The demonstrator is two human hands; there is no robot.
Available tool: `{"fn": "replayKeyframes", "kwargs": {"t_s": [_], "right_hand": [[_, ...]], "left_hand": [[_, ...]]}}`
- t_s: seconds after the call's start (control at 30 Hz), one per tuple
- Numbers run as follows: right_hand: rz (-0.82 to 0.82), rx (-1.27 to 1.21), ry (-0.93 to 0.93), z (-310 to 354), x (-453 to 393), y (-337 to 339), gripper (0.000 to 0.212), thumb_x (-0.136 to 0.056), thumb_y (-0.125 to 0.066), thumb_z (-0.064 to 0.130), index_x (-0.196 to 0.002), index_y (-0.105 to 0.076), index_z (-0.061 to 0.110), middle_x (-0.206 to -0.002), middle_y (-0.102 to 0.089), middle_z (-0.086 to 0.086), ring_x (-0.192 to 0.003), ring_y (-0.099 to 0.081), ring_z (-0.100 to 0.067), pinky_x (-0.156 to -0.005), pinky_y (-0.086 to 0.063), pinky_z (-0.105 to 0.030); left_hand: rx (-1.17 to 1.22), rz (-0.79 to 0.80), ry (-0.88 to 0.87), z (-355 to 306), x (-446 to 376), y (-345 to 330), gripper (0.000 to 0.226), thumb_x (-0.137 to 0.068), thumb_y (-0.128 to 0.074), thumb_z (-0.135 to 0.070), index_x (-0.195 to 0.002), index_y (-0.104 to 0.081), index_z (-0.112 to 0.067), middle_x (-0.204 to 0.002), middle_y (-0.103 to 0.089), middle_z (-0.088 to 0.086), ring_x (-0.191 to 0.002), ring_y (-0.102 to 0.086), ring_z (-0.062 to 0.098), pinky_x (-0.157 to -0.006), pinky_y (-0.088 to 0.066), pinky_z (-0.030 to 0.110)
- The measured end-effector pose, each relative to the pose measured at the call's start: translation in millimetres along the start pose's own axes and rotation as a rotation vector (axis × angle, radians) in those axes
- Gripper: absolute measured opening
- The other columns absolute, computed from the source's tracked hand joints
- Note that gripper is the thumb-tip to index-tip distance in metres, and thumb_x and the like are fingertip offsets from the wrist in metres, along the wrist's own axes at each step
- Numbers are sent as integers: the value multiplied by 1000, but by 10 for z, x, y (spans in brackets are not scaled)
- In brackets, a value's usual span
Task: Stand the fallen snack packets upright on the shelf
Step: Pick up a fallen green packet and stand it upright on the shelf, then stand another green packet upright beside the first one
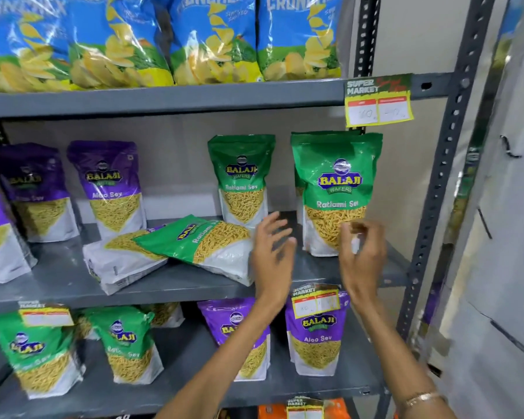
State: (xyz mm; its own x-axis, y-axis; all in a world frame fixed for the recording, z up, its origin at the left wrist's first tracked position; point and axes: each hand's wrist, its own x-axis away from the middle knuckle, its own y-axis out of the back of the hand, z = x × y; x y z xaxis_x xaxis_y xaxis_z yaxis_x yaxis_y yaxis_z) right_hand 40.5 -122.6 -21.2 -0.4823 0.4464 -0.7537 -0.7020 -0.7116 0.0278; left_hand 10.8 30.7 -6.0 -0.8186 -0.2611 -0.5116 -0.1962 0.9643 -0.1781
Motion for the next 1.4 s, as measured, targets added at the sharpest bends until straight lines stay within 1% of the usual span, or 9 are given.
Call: {"fn": "replayKeyframes", "kwargs": {"t_s": [0.17, 0.27, 0.37, 0.7, 0.77, 0.83, 1.0, 1.17, 1.4], "right_hand": [[477, -66, 111, 701, -170, -749, 22, -97, -62, 28, -84, -64, 11, -74, -67, -3, -67, -58, -14, -64, -42, -28], [841, 88, 16, 867, -237, -1306, 53, -95, -46, 62, -107, -67, 15, -107, -73, -8, -101, -67, -23, -88, -51, -37], [1103, 371, -217, 983, -279, -1640, 96, -88, -15, 82, -145, -48, 13, -154, -47, -17, -139, -47, -37, -113, -37, -53], [1388, 264, -493, 941, -231, -1619, 108, -72, -23, 96, -152, -39, 26, -158, -44, -3, -140, -47, -30, -119, -33, -47], [1406, 200, -426, 1065, -134, -1363, 92, -90, -24, 79, -159, -23, 19, -165, -28, -3, -151, -29, -26, -123, -22, -43], [1345, 164, -370, 1117, -2, -1095, 82, -94, -42, 68, -151, -39, 8, -156, -43, -4, -142, -44, -23, -118, -32, -37], [1059, -178, -360, 1302, 601, -576, 44, -91, -70, 35, -121, -45, 14, -110, -64, 7, -93, -64, 1, -71, -47, -4], [657, -456, -323, 1776, 1179, -273, 71, -75, -82, 48, -126, -42, 19, -120, -60, 9, -99, -62, 14, -81, -49, -7], [569, -540, -192, 2276, 1297, 82, 59, -69, -74, 53, -117, -43, 37, -116, -61, 9, -103, -65, 3, -83, -52, -14]], "left_hand": [[3, -650, 33, -126, -56, 598, 44, -85, -73, -13, -120, -48, -25, -120, -55, 2, -107, -58, 19, -95, -51, 40], [-35, -791, 464, -13, -278, 886, 71, -71, -83, -34, -129, -49, -12, -132, -50, 14, -125, -50, 36, -108, -44, 53], [-28, -762, 869, -42, -348, 1027, 94, -75, -80, -51, -143, -44, 2, -151, -41, 24, -137, -45, 42, -111, -43, 48], [346, -405, 735, -131, -518, 1136, 52, -74, -76, 9, -124, -62, 8, -123, -70, 27, -97, -71, 36, -89, -57, 51], [317, -356, 681, -169, -389, 1244, 50, -70, -76, 10, -119, -65, 10, -117, -72, 27, -94, -71, 35, -87, -58, 50], [269, -247, 592, -231, -221, 1385, 47, -68, -78, 6, -115, -70, 4, -112, -77, 20, -99, -74, 34, -89, -60, 47], [161, -81, 337, -470, 156, 1709, 25, -80, -72, 6, -99, -72, -10, -94, -80, 3, -80, -75, 13, -70, -60, 25], [183, -34, 154, -860, 417, 1882, 31, -83, -64, 10, -98, -68, -16, -88, -77, -1, -81, -71, 15, -73, -60, 29], [255, 38, -4, -1381, 667, 1985, 35, -73, -66, 1, -104, -66, -14, -92, -74, 2, -83, -68, 16, -76, -58, 28]]}}
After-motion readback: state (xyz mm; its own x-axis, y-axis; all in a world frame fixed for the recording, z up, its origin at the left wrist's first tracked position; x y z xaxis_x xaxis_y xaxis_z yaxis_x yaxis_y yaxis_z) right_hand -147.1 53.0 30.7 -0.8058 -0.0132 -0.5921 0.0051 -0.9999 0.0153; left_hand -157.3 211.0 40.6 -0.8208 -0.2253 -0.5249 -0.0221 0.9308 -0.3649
